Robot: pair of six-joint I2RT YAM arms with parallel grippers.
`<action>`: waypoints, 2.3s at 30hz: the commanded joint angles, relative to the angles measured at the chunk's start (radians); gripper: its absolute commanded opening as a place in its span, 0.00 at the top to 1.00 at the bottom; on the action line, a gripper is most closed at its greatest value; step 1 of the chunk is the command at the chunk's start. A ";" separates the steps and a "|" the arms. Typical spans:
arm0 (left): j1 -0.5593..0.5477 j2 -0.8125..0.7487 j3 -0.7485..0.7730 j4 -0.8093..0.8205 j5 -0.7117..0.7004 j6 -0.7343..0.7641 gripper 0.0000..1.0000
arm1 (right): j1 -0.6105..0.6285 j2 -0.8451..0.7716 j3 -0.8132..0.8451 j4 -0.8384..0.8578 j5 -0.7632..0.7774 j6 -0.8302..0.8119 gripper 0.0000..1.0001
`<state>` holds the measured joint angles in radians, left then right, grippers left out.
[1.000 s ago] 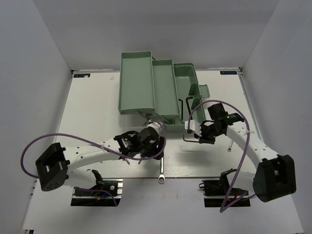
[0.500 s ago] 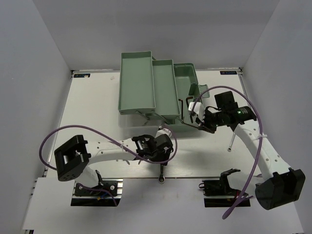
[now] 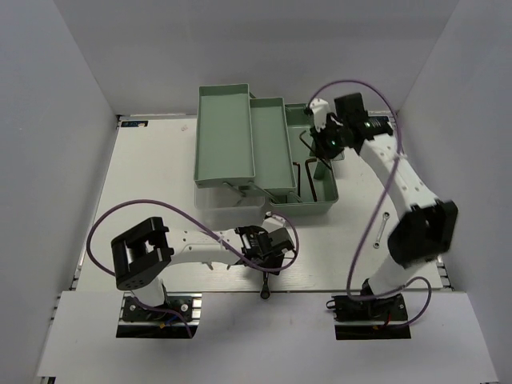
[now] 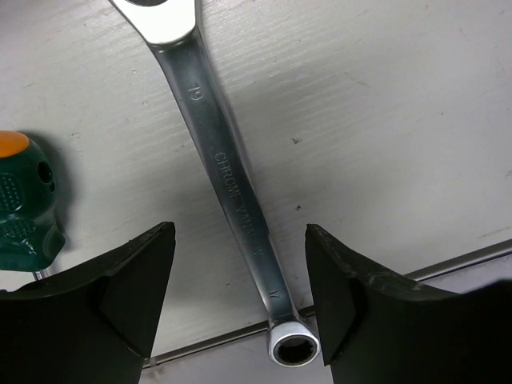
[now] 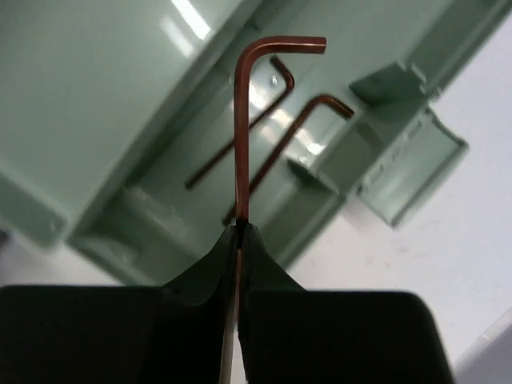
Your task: Sort the tools into containers
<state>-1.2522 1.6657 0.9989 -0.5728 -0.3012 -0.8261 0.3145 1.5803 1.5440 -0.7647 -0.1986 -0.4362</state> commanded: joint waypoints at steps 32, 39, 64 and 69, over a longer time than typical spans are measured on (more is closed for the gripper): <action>-0.024 0.181 0.136 -0.062 -0.058 -0.073 1.00 | -0.178 -0.486 -0.496 0.162 0.067 0.341 0.50; -0.055 0.023 0.280 -0.032 0.007 0.120 1.00 | -0.276 -0.471 -0.554 0.114 0.272 0.324 0.11; 0.387 0.324 1.248 -0.208 -0.230 0.513 1.00 | -0.558 -0.468 -0.799 0.222 0.007 0.323 0.58; 0.488 0.396 1.296 -0.174 -0.217 0.524 1.00 | -0.571 -0.499 -0.815 0.223 0.013 0.309 0.49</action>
<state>-0.8040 2.1078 2.2303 -0.7715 -0.4957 -0.3325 -0.2424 1.1252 0.7387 -0.5713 -0.1696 -0.1116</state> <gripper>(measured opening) 0.315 0.494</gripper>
